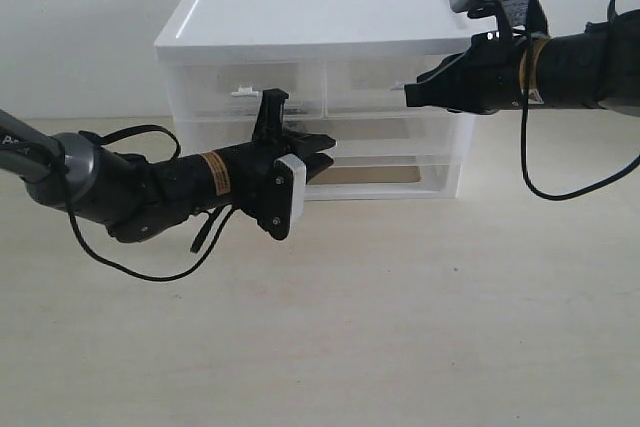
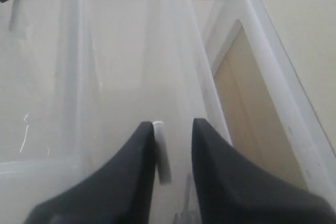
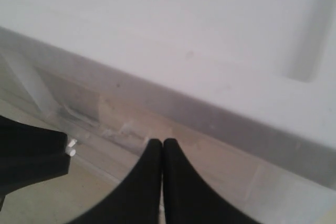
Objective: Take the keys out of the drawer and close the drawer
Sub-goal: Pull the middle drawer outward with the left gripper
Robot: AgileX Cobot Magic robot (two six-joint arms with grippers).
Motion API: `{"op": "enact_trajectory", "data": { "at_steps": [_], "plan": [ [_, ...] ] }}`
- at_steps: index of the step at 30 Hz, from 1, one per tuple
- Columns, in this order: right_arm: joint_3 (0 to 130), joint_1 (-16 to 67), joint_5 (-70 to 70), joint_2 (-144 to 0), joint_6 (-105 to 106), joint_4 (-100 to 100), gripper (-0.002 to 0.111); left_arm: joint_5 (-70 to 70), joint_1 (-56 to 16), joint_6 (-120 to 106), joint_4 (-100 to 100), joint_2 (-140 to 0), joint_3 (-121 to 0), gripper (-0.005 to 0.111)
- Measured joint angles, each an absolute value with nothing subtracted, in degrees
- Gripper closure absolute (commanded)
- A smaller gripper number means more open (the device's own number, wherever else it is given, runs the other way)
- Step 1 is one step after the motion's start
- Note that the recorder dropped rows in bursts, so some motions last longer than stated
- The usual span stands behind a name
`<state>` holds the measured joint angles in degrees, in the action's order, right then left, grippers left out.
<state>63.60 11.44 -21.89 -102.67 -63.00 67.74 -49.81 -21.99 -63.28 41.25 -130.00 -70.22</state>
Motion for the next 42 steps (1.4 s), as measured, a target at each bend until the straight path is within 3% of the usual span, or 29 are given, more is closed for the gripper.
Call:
{"op": "enact_trajectory", "data": {
  "at_steps": [5, 8, 25, 42],
  "plan": [
    [63.6, 11.44, -21.89, -102.67, -63.0, 67.62, 0.108, -50.05, -21.99, -63.28, 41.04, -130.1, -70.32, 0.088],
    [63.6, 11.44, -21.89, -102.67, -63.0, 67.62, 0.108, -51.41, -21.99, -63.93, 40.13, -130.35, -70.32, 0.103],
    [63.6, 11.44, -21.65, -102.67, -62.76, 67.52, 0.108, -55.94, -26.24, -72.72, 25.92, -130.93, -66.57, 0.102],
    [63.6, 11.44, -21.65, -102.67, -62.55, 67.52, 0.108, -63.11, -29.62, -78.74, 21.49, -124.01, -51.26, 0.102]
  ]
}}
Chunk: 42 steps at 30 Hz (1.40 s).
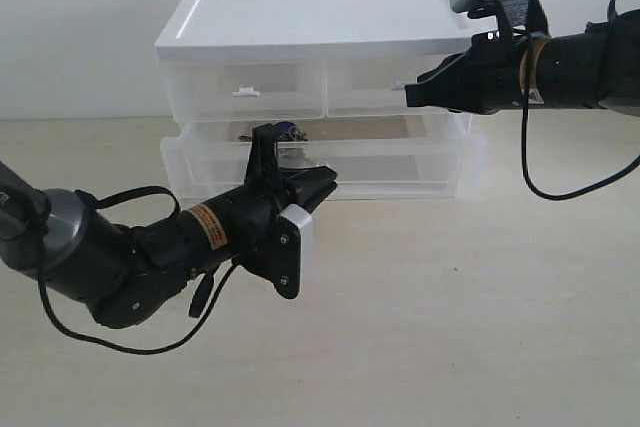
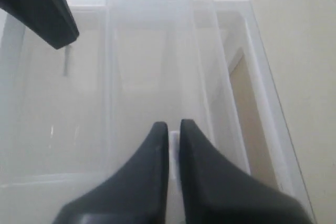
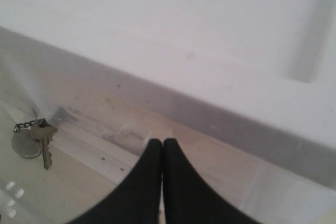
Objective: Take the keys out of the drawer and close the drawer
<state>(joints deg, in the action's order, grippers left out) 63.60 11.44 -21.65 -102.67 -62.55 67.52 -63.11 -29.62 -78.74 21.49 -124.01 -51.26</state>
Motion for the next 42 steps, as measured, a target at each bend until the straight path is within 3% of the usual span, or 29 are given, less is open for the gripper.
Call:
{"op": "enact_trajectory", "data": {
  "at_steps": [9, 14, 17, 22, 23, 33, 42],
  "plan": [
    [63.6, 11.44, -21.65, -102.67, -62.55, 67.52, 0.108, -65.57, -37.95, -89.09, 10.41, -121.49, -47.33, 0.102],
    [63.6, 11.44, -21.65, -102.67, -62.55, 67.52, 0.108, -68.46, -39.05, -86.01, 4.88, -121.22, -46.72, 0.102],
    [63.6, 11.44, -21.65, -102.67, -62.55, 67.52, 0.108, -69.03, -39.13, -79.55, -4.56, -120.84, -46.72, 0.089],
    [63.6, 11.44, -21.65, -102.67, -62.55, 67.52, 0.108, -68.39, -38.37, -74.2, -9.5, -119.18, -46.72, 0.057],
    [63.6, 11.44, -21.65, -102.67, -62.55, 67.52, 0.108, -66.89, -38.37, -73.08, -9.28, -118.78, -46.72, 0.056],
    [63.6, 11.44, -21.65, -102.67, -62.55, 67.52, 0.108, -56.0, -38.48, -71.08, -5.29, -117.88, -46.72, 0.066],
    [63.6, 11.44, -21.65, -102.67, -62.55, 67.52, 0.108, -54.06, -37.21, -70.97, -2.45, -118.81, -49.08, 0.096]
  ]
}}
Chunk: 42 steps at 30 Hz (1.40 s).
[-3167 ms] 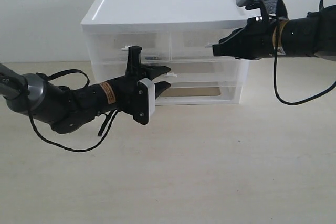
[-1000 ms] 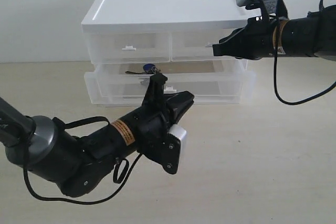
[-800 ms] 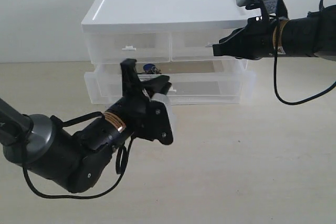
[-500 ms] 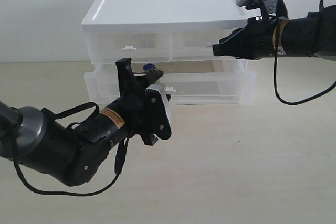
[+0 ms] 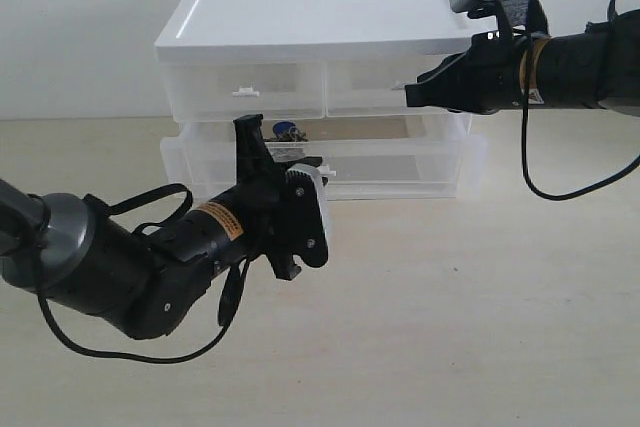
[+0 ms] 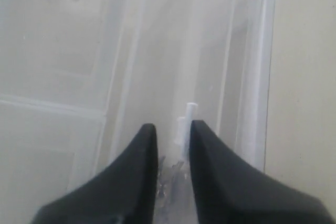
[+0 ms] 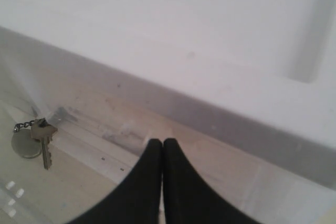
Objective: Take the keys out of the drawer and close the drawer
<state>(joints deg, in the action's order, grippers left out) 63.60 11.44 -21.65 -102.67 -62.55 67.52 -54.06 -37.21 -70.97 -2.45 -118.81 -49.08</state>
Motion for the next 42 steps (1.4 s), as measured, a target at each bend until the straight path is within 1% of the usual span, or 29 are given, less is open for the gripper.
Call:
{"op": "enact_trajectory", "data": {
  "at_steps": [12, 15, 16, 17, 18, 20, 21, 23, 25, 27, 28, 30, 32, 38, 40, 42],
  "plan": [
    [63.6, 11.44, -21.65, -102.67, -62.55, 67.52, 0.108, -51.65, -37.21, -70.97, 0.89, -119.07, -49.22, 0.095],
    [63.6, 11.44, -21.65, -102.67, -62.55, 67.52, 0.108, -54.94, -37.21, -70.97, 1.0, -119.17, -49.22, 0.087],
    [63.6, 11.44, -21.65, -102.67, -62.55, 67.52, 0.108, -56.08, -37.21, -71.1, 1.02, -119.17, -49.22, 0.082],
    [63.6, 11.44, -21.65, -102.67, -62.55, 67.52, 0.108, -57.68, -37.4, -71.22, 1.02, -119.05, -48.84, 0.073],
    [63.6, 11.44, -21.65, -102.67, -62.55, 67.52, 0.108, -60.04, -38.34, -71.31, -0.41, -118.12, -47.96, 0.068],
    [63.6, 11.44, -21.65, -102.67, -62.38, 67.52, 0.108, -59.07, -39.99, -69.39, -3.03, -115.55, -47.54, 0.061],
    [63.6, 11.44, -21.65, -102.67, -62.38, 67.52, 0.108, -52.3, -40.75, -65.01, -3.41, -111.98, -48.26, 0.06],
    [63.6, 11.44, -21.65, -102.67, -62.16, 67.52, 0.108, -29.23, -41.01, -58.19, -2.52, -105.78, -53.51, 0.06],
    [63.6, 11.44, -21.65, -102.67, -62.16, 67.52, 0.108, -12.92, -40.39, -56.53, -2.37, -103.06, -59.27, 0.06],
    [63.6, 11.44, -21.65, -102.67, -62.16, 67.52, 0.108, 0.0, -38.99, -55.93, -2.19, -103.11, -64.6, 0.06],
    [63.6, 11.44, -21.65, -102.67, -62.16, 67.52, 0.108, 3.96, -37.91, -55.93, -2.19, -103.51, -66.31, 0.06],
    [63.6, 11.44, -21.65, -102.67, -62.16, 67.52, 0.108, 6.87, -35.33, -55.58, -2.19, -104.83, -69.51, 0.06],
    [63.6, 11.44, -21.65, -102.67, -62.16, 67.52, 0.108, 7.97, -34.19, -55.58, -2.19, -105.19, -70.27, 0.06],
    [63.6, 11.44, -21.65, -102.67, -62.16, 67.52, 0.108, 10.51, -33.93, -55.93, -2.19, -107.59, -70.25, 0.061],
    [63.6, 11.44, -21.65, -102.67, -62.16, 67.52, 0.108, 10.23, -33.93, -56.19, -2.19, -108.35, -70.25, 0.065],
    [63.6, 11.44, -21.65, -102.67, -62.16, 67.52, 0.108, 9.39, -33.81, -56.19, -2.19, -108.61, -70.25, 0.073]
  ]
}}
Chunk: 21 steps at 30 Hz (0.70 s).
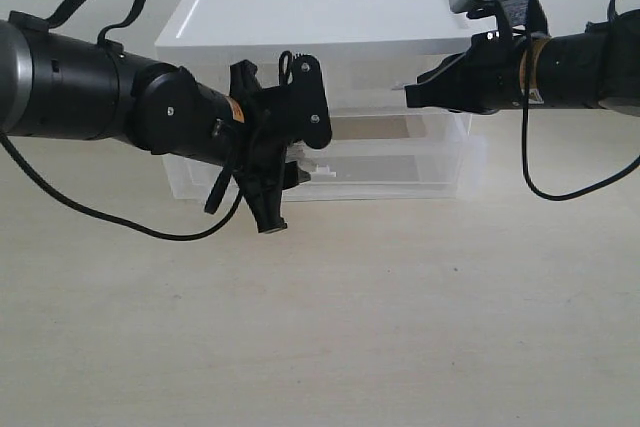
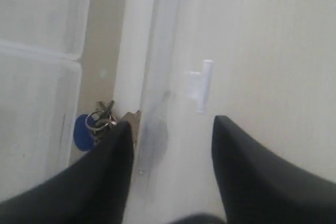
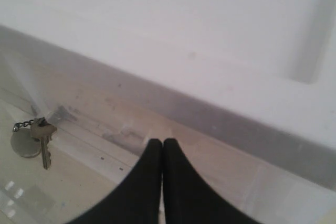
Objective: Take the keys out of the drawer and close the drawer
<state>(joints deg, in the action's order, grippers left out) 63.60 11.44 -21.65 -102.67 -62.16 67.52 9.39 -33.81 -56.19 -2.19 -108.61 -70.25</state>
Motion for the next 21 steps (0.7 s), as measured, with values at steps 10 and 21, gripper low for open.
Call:
{"op": "enact_trajectory", "data": {
  "at_steps": [10, 21],
  "plan": [
    [63.6, 11.44, -21.65, -102.67, -62.16, 67.52, 0.108, 7.67, -33.25, -56.95, -1.36, -108.77, -70.73, 0.102],
    [63.6, 11.44, -21.65, -102.67, -62.16, 67.52, 0.108, 13.7, -34.01, -57.43, -1.23, -107.05, -71.1, 0.102]
  ]
}}
